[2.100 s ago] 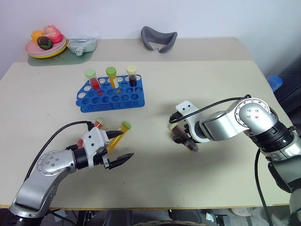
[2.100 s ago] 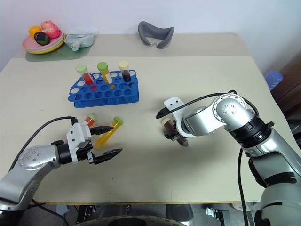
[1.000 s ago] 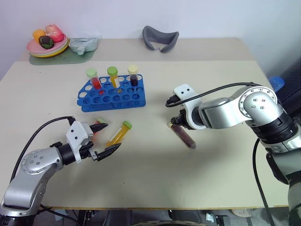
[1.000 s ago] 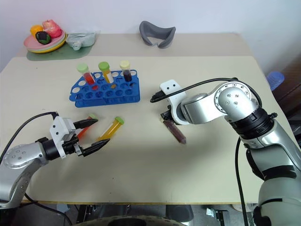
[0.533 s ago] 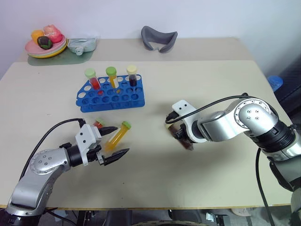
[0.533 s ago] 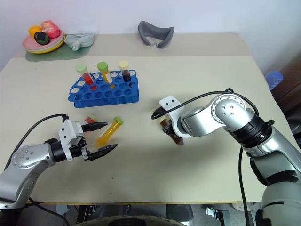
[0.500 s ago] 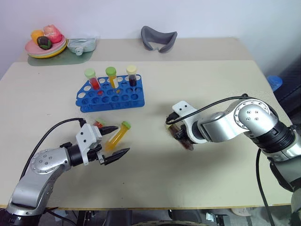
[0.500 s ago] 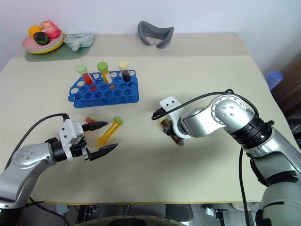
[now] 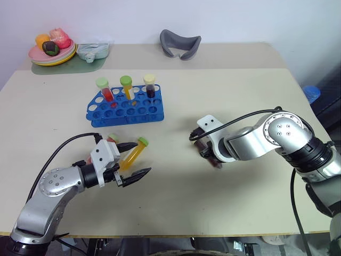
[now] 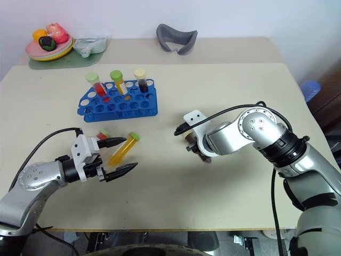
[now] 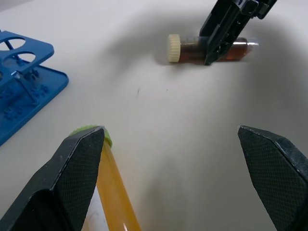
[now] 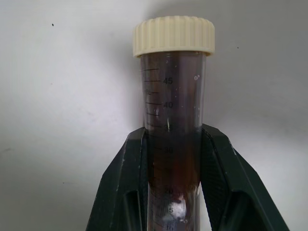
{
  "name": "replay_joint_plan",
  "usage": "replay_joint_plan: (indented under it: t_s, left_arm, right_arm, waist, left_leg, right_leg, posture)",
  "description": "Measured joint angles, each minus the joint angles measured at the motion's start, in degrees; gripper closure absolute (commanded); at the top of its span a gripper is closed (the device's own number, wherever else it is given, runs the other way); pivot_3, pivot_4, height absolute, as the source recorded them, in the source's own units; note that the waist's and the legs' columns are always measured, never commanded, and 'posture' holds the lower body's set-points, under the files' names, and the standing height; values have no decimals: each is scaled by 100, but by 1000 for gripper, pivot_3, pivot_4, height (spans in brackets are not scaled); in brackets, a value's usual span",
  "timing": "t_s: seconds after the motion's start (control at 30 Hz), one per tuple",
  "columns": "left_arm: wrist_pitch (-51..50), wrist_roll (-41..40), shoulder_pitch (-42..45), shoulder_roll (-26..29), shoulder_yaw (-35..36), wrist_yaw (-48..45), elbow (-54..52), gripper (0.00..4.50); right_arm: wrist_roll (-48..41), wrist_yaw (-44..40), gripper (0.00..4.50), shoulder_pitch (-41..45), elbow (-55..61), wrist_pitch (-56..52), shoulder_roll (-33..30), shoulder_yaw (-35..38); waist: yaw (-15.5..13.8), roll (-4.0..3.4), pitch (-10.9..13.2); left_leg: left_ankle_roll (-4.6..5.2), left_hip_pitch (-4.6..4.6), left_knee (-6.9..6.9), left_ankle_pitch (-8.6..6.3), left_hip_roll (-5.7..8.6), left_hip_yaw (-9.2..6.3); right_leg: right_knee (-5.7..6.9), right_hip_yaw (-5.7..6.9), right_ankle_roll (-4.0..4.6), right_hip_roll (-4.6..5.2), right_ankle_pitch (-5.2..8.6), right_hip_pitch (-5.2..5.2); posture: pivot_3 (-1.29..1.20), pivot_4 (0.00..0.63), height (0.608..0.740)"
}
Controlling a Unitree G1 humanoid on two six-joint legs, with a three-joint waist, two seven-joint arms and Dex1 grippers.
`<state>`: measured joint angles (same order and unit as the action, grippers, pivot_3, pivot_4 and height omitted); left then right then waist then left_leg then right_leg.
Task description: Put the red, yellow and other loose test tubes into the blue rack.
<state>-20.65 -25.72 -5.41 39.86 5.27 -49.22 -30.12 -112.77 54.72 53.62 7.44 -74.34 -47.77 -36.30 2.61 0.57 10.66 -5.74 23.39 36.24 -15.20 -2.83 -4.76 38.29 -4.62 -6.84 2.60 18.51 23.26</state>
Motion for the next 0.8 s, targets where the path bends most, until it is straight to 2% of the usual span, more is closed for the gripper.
replay_joint_plan:
  t_s: [0.13,0.23,0.3,0.37,0.47,0.53,0.67,0.8]
  left_arm:
    - [-34,-6,4,1,19,87,-2,0]
    - [-125,-113,6,5,269,201,-1,0]
    - [-169,-173,-4,14,530,310,12,0]
    - [-244,-281,7,-45,878,491,88,0]
    - [-324,-470,135,-295,1219,825,280,0]
    - [-364,-548,276,-527,1376,1108,344,0]
    - [-249,-473,622,-1065,1477,1853,429,0]
    - [-239,-346,559,-1197,1540,2203,535,0]
  right_arm:
    - [127,-193,3653,156,25,-1,83,71]
    - [918,-1010,3653,260,402,128,318,536]
    - [1868,-1858,3653,252,702,550,415,830]
    - [3275,-3189,3653,160,949,1479,498,1011]
    - [5009,-4563,3653,-9,891,2643,766,988]
    - [5971,-5151,3653,-115,507,3363,1222,904]
    - [7630,-5800,3653,-391,-917,5232,2952,832]
    - [8606,-6259,3653,-496,-1930,6240,3760,834]
  waist:
    - [3,0,0]
    - [-2,-1,1]
    - [-11,-1,1]
    - [-14,-1,0]
    - [-9,1,0]
    - [-2,2,-1]
    - [108,3,-2]
    - [140,5,-3]
  left_leg:
    - [0,0,-1,0,0,0]
    - [0,0,-3,0,-1,-2]
    - [0,2,-2,0,-1,-2]
    - [0,1,-2,0,0,-2]
    - [-1,0,-1,0,0,-2]
    - [-1,-1,2,1,0,-2]
    - [-7,-6,-2,4,-2,-1]
    - [-54,-4,-1,30,2,0]
  right_leg:
    - [0,0,0,0,0,1]
    - [1,1,0,-3,0,5]
    - [-2,2,0,-2,0,4]
    - [-5,4,-1,-2,0,2]
    - [-4,5,-2,-1,-1,0]
    - [-1,4,-2,-1,-1,-1]
    - [15,3,-2,-2,-2,4]
    - [15,4,-2,6,-2,2]
  posture:
    - [0,150,740]
    - [0,150,740]
    - [0,150,740]
    - [0,150,740]
    - [0,150,740]
    - [0,150,740]
    - [0,150,740]
    - [0,150,740]
